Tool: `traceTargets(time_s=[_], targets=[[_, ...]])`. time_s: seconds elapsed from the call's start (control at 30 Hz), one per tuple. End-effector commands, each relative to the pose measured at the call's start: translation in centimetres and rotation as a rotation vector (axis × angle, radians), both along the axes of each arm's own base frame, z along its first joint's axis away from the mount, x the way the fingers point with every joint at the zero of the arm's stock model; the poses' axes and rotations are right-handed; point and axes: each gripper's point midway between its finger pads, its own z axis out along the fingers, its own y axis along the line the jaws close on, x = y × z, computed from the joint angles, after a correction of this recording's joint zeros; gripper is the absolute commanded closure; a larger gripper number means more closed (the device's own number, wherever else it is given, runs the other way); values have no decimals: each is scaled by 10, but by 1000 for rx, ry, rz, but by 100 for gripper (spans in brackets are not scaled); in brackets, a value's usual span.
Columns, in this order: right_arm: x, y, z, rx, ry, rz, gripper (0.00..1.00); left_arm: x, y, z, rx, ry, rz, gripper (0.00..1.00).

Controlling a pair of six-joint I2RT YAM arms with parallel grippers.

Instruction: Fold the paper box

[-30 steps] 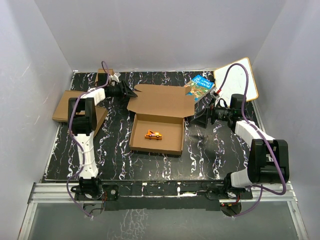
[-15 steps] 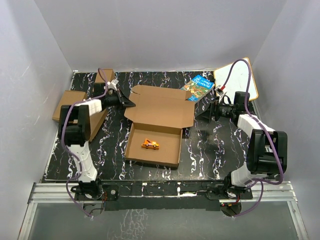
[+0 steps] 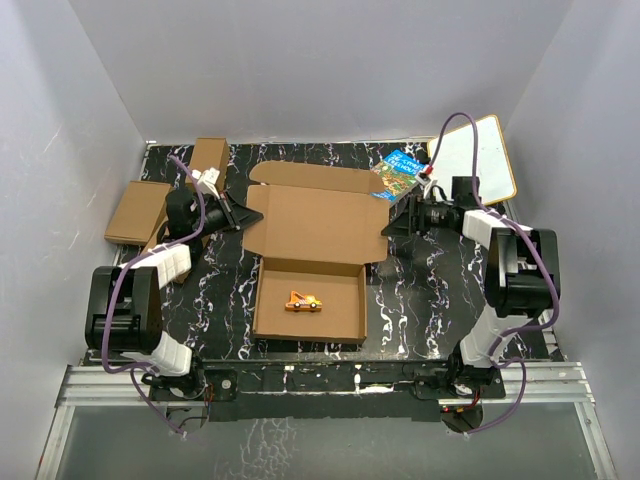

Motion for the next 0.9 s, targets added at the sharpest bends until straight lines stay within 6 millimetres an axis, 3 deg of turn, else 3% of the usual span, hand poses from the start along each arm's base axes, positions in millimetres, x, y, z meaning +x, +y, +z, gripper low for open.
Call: traceTargets(time_s=[0.0, 0.2, 0.3, 0.4, 0.53, 0.6, 0.77, 0.87], targets=[[18, 18, 23, 42, -56, 68, 24, 2, -1, 34, 2, -156, -8, 100], [36, 20, 39, 73, -105, 107, 37, 0, -3, 41, -3, -191, -32, 100], [42, 23, 53, 101, -138, 141, 49, 0, -3, 43, 5, -202, -38, 100], [41, 25, 61, 132, -151, 186, 63, 1, -3, 44, 13, -204, -45, 100], [33, 28, 64, 152, -173, 231, 91, 3, -3, 47, 20, -212, -49, 100], [31, 27, 66, 146, -192, 244, 92, 3, -3, 51, 27, -220, -53, 99], [34, 23, 73, 76, -257, 254, 92, 4, 2, 56, 57, -205, -80, 70], [33, 21, 77, 50, -281, 264, 92, 3, 3, 58, 48, -201, -106, 67]])
